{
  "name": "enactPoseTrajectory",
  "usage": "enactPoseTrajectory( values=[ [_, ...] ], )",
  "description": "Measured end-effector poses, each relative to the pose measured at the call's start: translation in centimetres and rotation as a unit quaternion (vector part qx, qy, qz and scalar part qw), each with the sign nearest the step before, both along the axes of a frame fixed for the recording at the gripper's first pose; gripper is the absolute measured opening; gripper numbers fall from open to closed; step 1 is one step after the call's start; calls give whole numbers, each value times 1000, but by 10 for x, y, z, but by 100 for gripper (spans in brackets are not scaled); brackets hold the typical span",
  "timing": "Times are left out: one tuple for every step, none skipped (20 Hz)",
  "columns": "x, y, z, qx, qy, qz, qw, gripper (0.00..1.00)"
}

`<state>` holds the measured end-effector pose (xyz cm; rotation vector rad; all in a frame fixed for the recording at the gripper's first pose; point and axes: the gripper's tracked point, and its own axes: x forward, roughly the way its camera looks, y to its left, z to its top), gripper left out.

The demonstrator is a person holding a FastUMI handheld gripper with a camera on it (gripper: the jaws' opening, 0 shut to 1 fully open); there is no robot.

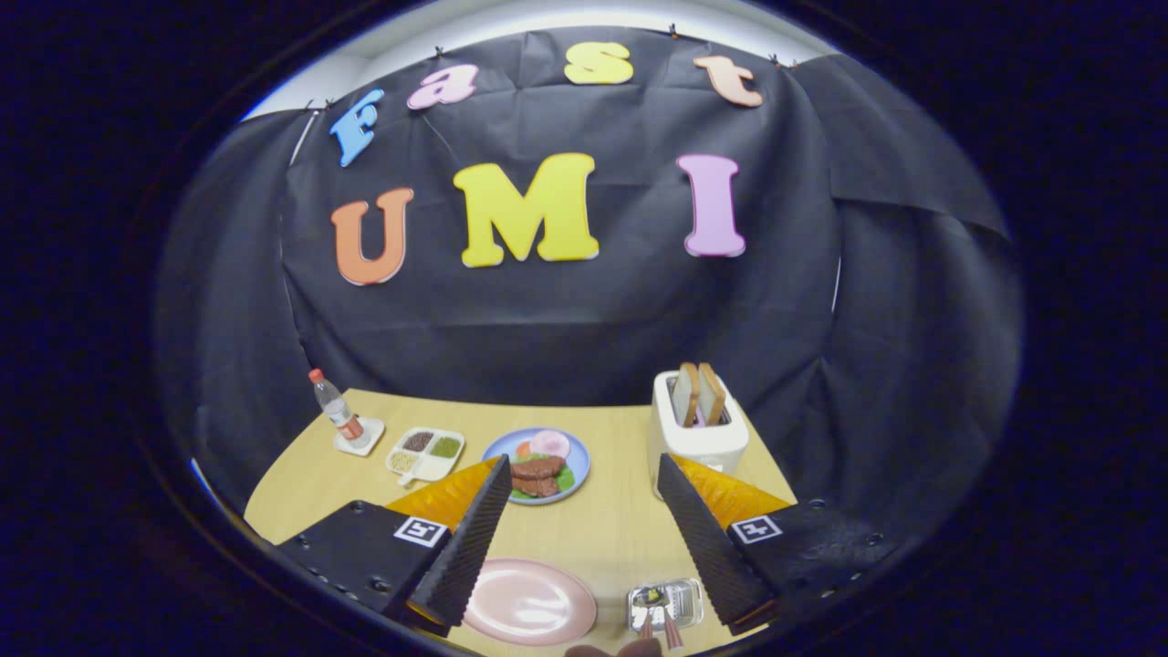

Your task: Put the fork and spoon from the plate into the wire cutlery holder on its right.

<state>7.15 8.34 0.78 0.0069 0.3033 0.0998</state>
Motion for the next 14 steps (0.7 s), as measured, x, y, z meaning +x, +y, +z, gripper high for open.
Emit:
enactPoseTrajectory(
  values=[
    [-4,2,11,-6,-26,2,1000,97],
    [-8,4,20,-13,-50,4,999,97],
    [-12,6,29,-15,-70,5,997,97],
    [-21,10,35,-15,-84,8,996,96],
    [-28,13,39,-11,-93,10,996,97],
    [-33,16,41,-3,-97,11,995,96],
    [-37,17,42,4,-98,9,995,96],
    [-41,18,41,10,-98,9,995,96],
    [-45,18,41,20,-99,6,995,96],
    [-51,21,44,36,-103,6,994,96],
    [-50,24,45,47,-105,4,993,96],
    [-51,24,47,51,-108,2,993,96],
    [-54,23,49,51,-112,2,992,96],
    [-57,23,52,49,-117,2,992,96]
  ],
)
